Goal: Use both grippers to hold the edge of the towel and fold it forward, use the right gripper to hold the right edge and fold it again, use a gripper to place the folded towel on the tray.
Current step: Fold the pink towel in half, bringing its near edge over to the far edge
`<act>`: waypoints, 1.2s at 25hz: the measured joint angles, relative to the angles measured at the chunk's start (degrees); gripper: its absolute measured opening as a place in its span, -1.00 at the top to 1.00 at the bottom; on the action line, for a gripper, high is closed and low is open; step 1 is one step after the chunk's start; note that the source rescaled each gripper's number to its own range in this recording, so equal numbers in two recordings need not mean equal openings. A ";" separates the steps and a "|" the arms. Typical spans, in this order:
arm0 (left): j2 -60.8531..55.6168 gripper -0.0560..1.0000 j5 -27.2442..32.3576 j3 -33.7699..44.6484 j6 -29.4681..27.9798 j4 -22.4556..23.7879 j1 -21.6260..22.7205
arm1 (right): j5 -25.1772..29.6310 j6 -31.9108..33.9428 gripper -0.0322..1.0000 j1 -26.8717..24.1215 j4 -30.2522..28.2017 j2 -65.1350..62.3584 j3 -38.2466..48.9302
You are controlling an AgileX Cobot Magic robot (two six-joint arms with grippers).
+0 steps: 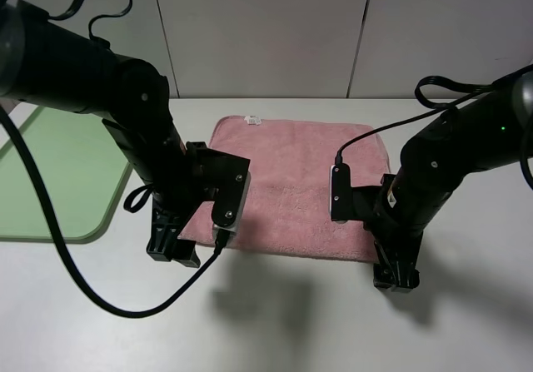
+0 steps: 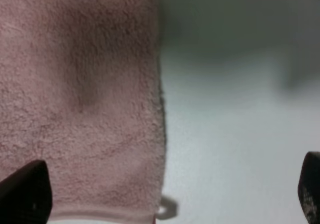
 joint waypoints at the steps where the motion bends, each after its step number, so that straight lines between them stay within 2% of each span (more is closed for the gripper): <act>1: 0.40 -0.97 -0.18 0.00 -0.14 0.00 0.00 | -0.05 0.00 -1.00 0.00 0.00 0.00 0.00; 6: 3.69 -0.97 -1.35 0.00 -0.35 0.00 0.00 | 0.00 0.00 -1.00 0.00 0.00 0.00 0.00; 11: 5.48 -0.97 -5.71 0.00 -0.35 0.00 0.00 | 0.00 0.00 -1.00 0.00 0.04 0.00 0.00; 25: 10.46 -0.96 -6.57 -0.24 2.78 0.14 0.00 | -0.12 -0.27 -1.00 0.00 1.46 0.06 0.00; 28: 10.56 -0.87 -6.62 -0.24 2.89 0.01 0.00 | -0.12 -0.27 -1.00 0.00 1.63 0.11 0.00; 30: 10.56 -0.73 -6.91 -0.24 2.54 -0.24 0.00 | -0.06 -0.27 -0.87 0.00 2.09 0.11 0.00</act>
